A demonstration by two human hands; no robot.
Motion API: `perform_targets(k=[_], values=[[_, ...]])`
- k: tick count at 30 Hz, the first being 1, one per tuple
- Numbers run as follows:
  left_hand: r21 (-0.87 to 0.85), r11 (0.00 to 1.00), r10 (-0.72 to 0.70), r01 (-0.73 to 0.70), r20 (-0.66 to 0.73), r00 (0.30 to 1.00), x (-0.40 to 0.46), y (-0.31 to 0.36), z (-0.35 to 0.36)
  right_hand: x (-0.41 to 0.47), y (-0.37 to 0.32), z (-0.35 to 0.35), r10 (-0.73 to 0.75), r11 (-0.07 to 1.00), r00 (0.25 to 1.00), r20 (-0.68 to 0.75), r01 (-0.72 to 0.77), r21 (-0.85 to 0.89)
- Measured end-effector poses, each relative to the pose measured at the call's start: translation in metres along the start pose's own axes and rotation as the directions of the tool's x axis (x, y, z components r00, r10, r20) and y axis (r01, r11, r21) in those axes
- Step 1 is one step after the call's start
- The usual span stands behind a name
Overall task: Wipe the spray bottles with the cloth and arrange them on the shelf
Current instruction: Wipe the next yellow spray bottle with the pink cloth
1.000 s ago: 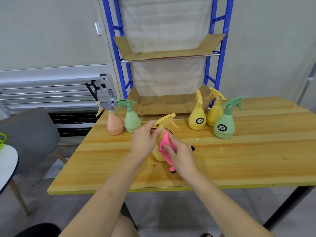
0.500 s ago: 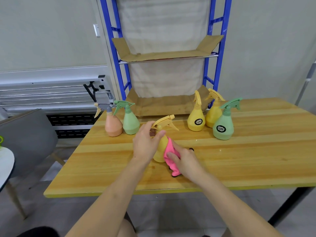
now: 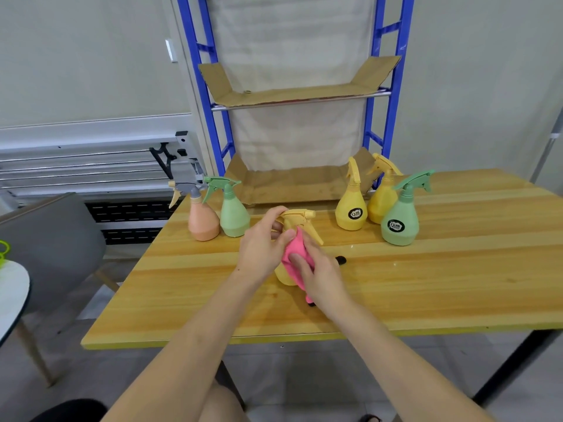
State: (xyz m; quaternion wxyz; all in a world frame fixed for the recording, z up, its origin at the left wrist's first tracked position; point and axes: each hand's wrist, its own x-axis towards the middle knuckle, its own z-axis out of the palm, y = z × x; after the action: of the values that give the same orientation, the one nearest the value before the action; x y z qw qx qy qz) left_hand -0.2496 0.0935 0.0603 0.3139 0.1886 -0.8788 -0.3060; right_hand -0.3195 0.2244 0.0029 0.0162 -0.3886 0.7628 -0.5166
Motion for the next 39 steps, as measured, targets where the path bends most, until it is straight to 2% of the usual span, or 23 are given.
perform_targets(k=[2, 5, 7, 10, 12, 15, 21, 25, 31, 36, 39], values=[[-0.007, 1.0, 0.002, -0.002, 0.009, 1.0, 0.002, -0.001, -0.001, 0.001, 0.007, -0.005, 0.067, 0.997, 0.995, 0.074, -0.065, -0.029], [-0.065, 0.998, -0.012, 0.014, 0.035, 0.999, 0.003, -0.006, 0.0, -0.002, 0.016, -0.013, 0.068, 0.988, 0.99, 0.123, -0.05, -0.146], [-0.168, 0.985, -0.03, 0.037, 0.042, 0.999, 0.003, -0.011, 0.003, -0.007, 0.02, -0.016, 0.077, 0.984, 0.991, 0.114, -0.057, -0.169], [-0.253, 0.965, -0.077, 0.07, -0.02, 0.997, -0.002, -0.015, 0.007, -0.015, 0.019, -0.019, 0.118, 0.989, 0.991, 0.055, -0.113, -0.097], [-0.226, 0.97, -0.114, 0.093, -0.083, 0.99, -0.009, -0.017, 0.011, -0.017, 0.015, -0.021, 0.116, 0.992, 0.993, 0.002, -0.116, -0.043], [-0.147, 0.985, -0.099, 0.088, -0.075, 0.992, -0.02, -0.02, 0.019, -0.015, 0.01, -0.021, 0.06, 0.998, 0.997, -0.058, -0.062, -0.031], [-0.096, 0.992, -0.088, 0.082, -0.059, 0.994, -0.016, -0.018, 0.02, 0.014, 0.004, -0.018, -0.03, 0.996, 0.999, 0.036, 0.027, 0.081], [-0.135, 0.984, -0.125, 0.114, -0.077, 0.989, -0.02, -0.018, 0.02, 0.008, 0.01, -0.016, 0.042, 0.997, 0.997, 0.063, -0.046, 0.056], [-0.202, 0.972, -0.139, 0.122, -0.074, 0.988, -0.025, -0.024, 0.022, 0.002, 0.025, -0.028, 0.167, 0.985, 0.97, 0.179, -0.171, 0.01], [-0.306, 0.941, -0.145, 0.146, 0.026, 0.989, -0.03, -0.032, 0.027, -0.006, 0.018, -0.025, 0.108, 0.994, 0.988, 0.113, -0.105, -0.034], [-0.194, 0.976, -0.101, 0.101, 0.011, 0.995, -0.03, -0.034, 0.027, 0.007, 0.008, -0.025, 0.053, 0.999, 0.996, 0.069, -0.053, 0.0]])
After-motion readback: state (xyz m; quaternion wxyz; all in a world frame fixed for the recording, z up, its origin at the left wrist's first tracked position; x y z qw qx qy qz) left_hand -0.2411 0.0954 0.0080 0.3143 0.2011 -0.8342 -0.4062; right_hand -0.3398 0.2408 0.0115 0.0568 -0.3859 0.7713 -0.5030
